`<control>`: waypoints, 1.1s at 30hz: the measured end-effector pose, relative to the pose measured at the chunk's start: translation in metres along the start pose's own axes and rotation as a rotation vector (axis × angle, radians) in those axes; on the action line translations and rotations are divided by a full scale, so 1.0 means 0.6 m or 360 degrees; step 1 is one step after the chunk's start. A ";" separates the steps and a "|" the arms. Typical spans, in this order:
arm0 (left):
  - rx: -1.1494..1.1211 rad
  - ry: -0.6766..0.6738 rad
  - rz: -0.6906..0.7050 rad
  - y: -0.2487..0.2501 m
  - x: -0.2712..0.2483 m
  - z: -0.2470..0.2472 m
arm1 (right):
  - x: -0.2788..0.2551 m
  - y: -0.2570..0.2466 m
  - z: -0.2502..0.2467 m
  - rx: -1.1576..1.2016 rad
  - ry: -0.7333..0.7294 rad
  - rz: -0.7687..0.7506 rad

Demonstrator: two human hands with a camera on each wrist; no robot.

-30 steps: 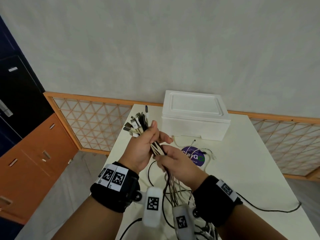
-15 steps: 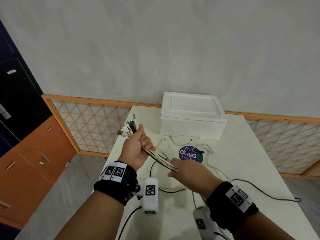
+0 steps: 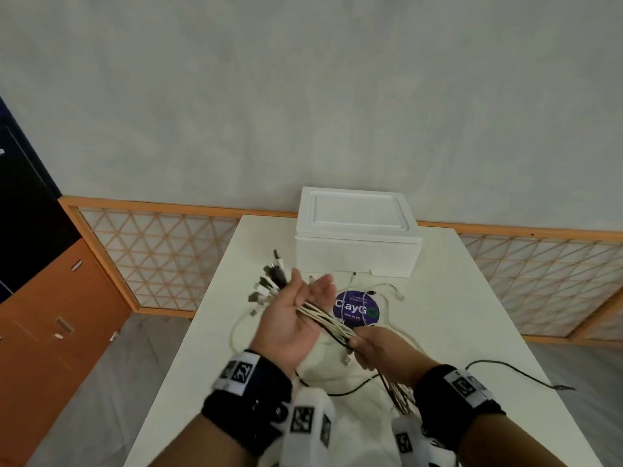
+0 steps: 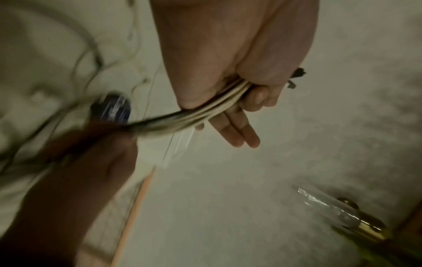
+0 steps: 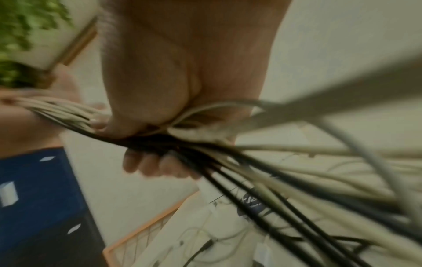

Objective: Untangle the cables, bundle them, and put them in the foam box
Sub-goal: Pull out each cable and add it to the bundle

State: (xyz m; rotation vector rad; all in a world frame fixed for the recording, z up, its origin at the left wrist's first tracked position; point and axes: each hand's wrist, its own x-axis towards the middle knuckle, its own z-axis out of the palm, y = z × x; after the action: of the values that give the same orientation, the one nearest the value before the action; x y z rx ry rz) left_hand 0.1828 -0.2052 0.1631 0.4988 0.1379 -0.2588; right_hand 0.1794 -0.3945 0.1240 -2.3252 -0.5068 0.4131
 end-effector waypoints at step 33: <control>0.1603 -0.0299 0.0193 -0.068 0.021 0.010 | 0.017 -0.036 -0.026 0.0906 -0.0019 -0.0068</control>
State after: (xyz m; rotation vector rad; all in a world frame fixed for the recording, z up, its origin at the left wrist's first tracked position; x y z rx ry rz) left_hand 0.1839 -0.2455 0.1471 1.4713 -0.2262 -0.2428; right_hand 0.1897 -0.3845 0.1488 -1.7619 -0.3814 0.4791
